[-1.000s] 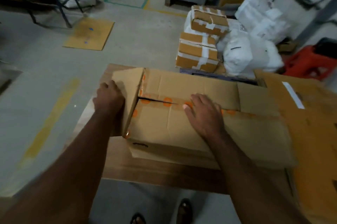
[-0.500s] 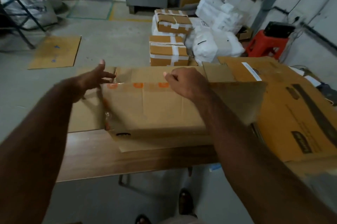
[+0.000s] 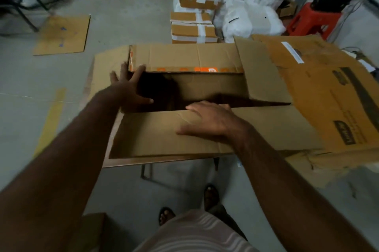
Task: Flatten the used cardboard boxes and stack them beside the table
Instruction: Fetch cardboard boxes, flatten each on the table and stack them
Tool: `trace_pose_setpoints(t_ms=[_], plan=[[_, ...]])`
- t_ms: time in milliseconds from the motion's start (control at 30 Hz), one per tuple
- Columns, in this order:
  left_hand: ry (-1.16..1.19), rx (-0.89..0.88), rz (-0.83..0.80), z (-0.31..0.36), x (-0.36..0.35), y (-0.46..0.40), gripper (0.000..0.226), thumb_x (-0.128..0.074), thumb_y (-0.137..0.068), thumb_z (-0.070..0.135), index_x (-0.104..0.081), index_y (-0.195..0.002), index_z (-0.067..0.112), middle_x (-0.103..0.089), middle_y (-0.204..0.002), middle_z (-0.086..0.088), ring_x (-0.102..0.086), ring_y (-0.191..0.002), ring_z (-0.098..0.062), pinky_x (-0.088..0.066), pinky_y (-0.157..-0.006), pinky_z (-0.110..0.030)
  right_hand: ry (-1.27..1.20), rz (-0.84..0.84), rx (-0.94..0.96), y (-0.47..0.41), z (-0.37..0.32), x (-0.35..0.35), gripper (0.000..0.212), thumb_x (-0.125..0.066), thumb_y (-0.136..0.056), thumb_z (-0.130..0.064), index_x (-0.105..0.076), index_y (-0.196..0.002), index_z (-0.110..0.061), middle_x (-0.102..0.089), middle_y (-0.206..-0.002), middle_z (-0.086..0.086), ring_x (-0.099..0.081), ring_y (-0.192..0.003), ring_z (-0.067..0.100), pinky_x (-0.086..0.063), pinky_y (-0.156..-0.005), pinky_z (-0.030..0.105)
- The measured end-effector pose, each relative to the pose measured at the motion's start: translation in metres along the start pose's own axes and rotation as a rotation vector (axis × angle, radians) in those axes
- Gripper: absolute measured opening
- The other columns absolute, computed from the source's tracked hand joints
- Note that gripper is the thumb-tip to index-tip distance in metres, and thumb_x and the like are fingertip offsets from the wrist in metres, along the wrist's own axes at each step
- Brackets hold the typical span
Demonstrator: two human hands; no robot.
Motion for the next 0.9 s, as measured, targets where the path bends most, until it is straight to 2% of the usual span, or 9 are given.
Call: trace_pose_setpoints(t_ms=[100, 200, 333, 433, 533, 600, 667, 800, 900], plan=[[-0.002, 0.037, -0.014, -0.001, 0.0, -0.013, 0.122, -0.079, -0.076, 0.062, 0.018, -0.15, 0.059, 0.037, -0.162, 0.001, 0.028, -0.147, -0.046, -0.011, -0.114, -0.078, -0.036, -0.041, -0.034, -0.006, 0.002, 0.02, 0.088, -0.05, -0.076, -0.091, -0.05, -0.145, -0.037, -0.047, -0.154, -0.005, -0.043, -0.141, 0.02, -0.026, -0.114, 0.056], [0.01, 0.057, -0.026, 0.0, 0.003, -0.02, 0.119, -0.078, -0.075, 0.063, 0.019, -0.145, 0.064, 0.037, -0.162, 0.005, 0.03, -0.147, -0.046, -0.013, -0.111, -0.08, -0.057, 0.013, -0.041, -0.01, 0.011, 0.042, 0.085, -0.059, -0.082, -0.08, -0.046, -0.151, -0.032, -0.039, -0.161, -0.002, -0.039, -0.144, 0.021, -0.035, -0.112, 0.047], [-0.019, 0.044, 0.03, 0.0, -0.008, -0.012, 0.111, -0.069, -0.081, 0.069, 0.023, -0.144, 0.064, 0.039, -0.16, 0.009, 0.028, -0.149, -0.043, -0.015, -0.105, -0.086, 0.089, 0.017, -0.203, -0.037, 0.038, 0.067, 0.089, -0.059, -0.095, -0.062, -0.026, -0.161, -0.011, -0.012, -0.17, 0.017, -0.009, -0.157, 0.032, -0.013, -0.124, 0.041], [-0.129, 0.072, 0.097, 0.004, -0.018, -0.009, 0.113, -0.063, -0.081, 0.075, 0.033, -0.14, 0.062, 0.041, -0.159, 0.008, 0.024, -0.15, -0.044, -0.017, -0.1, -0.089, 0.067, 0.126, -0.295, -0.046, 0.06, 0.074, 0.096, -0.065, -0.092, -0.06, -0.02, -0.16, -0.009, -0.001, -0.169, 0.024, 0.003, -0.157, 0.037, -0.011, -0.126, 0.044], [-0.15, 0.111, 0.058, 0.005, -0.017, -0.018, 0.122, -0.066, -0.076, 0.076, 0.035, -0.142, 0.059, 0.046, -0.156, 0.005, 0.027, -0.148, -0.046, -0.017, -0.107, -0.083, 0.177, 0.292, -0.288, -0.048, 0.072, 0.084, 0.086, -0.063, -0.093, -0.056, -0.025, -0.158, -0.014, 0.001, -0.169, 0.023, 0.005, -0.156, 0.041, -0.007, -0.126, 0.051], [-0.146, 0.143, 0.017, 0.009, -0.015, -0.022, 0.124, -0.07, -0.077, 0.072, 0.03, -0.146, 0.056, 0.048, -0.155, 0.005, 0.03, -0.147, -0.047, -0.015, -0.115, -0.075, 0.241, 0.431, -0.331, -0.049, 0.088, 0.096, 0.078, -0.059, -0.095, -0.05, -0.027, -0.157, -0.014, -0.001, -0.169, 0.024, 0.004, -0.156, 0.043, -0.002, -0.125, 0.053], [-0.13, 0.186, 0.0, 0.014, -0.013, -0.024, 0.125, -0.076, -0.078, 0.064, 0.025, -0.151, 0.052, 0.045, -0.157, 0.004, 0.03, -0.147, -0.047, -0.012, -0.12, -0.068, 0.254, 0.501, -0.378, -0.048, 0.117, 0.107, 0.079, -0.058, -0.094, -0.047, -0.026, -0.158, -0.013, -0.003, -0.168, 0.025, 0.002, -0.155, 0.044, 0.001, -0.125, 0.056], [-0.138, 0.241, 0.013, 0.015, -0.009, -0.03, 0.127, -0.079, -0.076, 0.061, 0.019, -0.155, 0.048, 0.038, -0.161, 0.0, 0.025, -0.149, -0.046, -0.012, -0.123, -0.06, 0.332, 0.392, -0.489, -0.04, 0.186, 0.111, 0.098, -0.056, -0.09, -0.064, -0.008, -0.163, -0.021, 0.001, -0.17, 0.021, 0.005, -0.156, 0.042, 0.008, -0.122, 0.062], [-0.127, 0.272, 0.03, 0.014, -0.007, -0.039, 0.122, -0.077, -0.077, 0.064, 0.014, -0.157, 0.046, 0.033, -0.164, -0.004, 0.02, -0.151, -0.046, -0.008, -0.123, -0.06, 0.292, 0.317, -0.504, -0.04, 0.217, 0.097, 0.108, -0.056, -0.087, -0.072, 0.003, -0.164, -0.024, 0.011, -0.17, 0.016, 0.012, -0.155, 0.043, 0.006, -0.118, 0.069]])
Point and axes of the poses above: each hand's wrist, its own y-axis away from the middle knuckle, its own x-axis out of the back of the hand, z = x × y, the point moved 1 cm from there along -y, towards the middle knuckle
